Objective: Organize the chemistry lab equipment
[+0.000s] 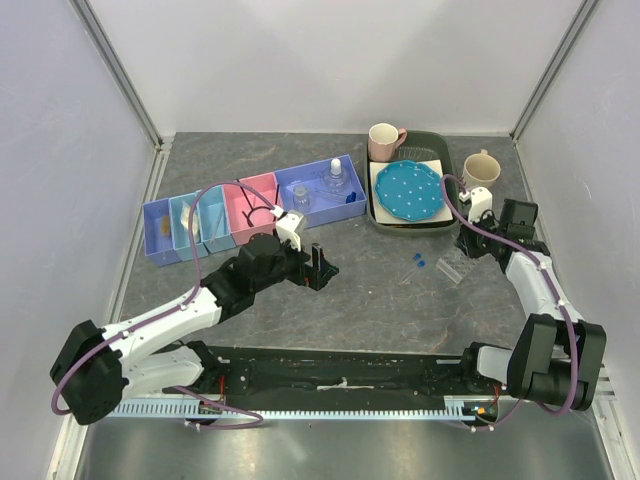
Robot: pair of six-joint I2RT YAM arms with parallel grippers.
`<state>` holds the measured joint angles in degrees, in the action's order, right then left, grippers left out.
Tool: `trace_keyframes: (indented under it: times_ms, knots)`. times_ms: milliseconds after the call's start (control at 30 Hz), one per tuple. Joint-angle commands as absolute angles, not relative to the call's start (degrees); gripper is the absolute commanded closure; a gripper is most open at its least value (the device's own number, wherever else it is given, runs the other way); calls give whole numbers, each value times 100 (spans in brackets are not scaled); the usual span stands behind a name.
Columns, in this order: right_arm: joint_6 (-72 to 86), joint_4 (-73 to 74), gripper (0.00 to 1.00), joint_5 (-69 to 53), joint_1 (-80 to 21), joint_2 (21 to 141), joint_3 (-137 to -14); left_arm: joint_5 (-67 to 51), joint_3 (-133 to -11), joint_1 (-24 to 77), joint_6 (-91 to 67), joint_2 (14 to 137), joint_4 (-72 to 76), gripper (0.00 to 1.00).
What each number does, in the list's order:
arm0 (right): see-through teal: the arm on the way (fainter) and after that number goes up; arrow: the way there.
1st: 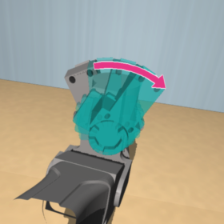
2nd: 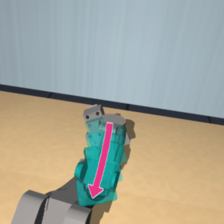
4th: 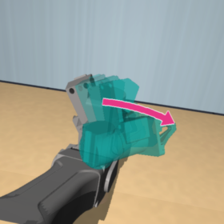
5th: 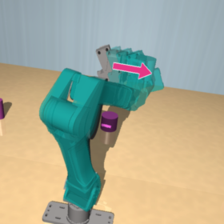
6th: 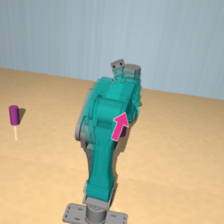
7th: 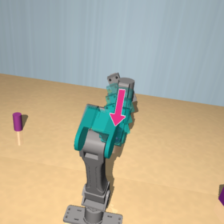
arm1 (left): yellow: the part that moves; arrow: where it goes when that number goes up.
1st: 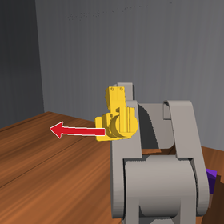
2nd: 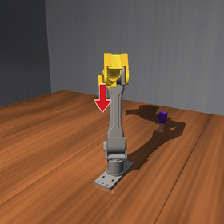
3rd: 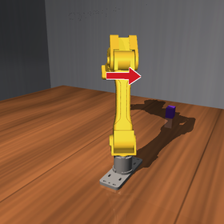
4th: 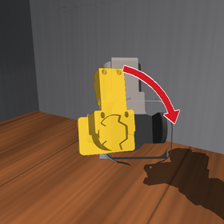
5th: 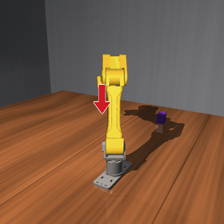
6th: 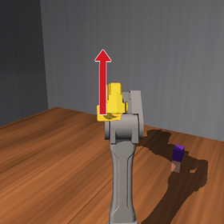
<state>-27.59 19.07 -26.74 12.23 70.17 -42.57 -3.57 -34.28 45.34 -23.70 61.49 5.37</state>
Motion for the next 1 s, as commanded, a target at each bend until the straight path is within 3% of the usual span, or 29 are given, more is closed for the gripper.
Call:
trace_keyframes:
  times_ms: [0,400,500,967]
  knots:
    - [-2698,1688,80,-2760,1248,6953,-4131,-387,-3533,4509,-2347,6117,835,1]
    - [-2602,1494,76,-2681,1248,6952,-3815,-457,-3525,4509,-2355,6135,861,2]
    - [-2619,1503,71,-2681,1248,6917,-3771,-475,-3507,4509,-2382,6117,870,2]
    - [-2777,1924,63,-2724,1353,6575,-3823,-659,-3524,4509,-2391,6284,1019,2]
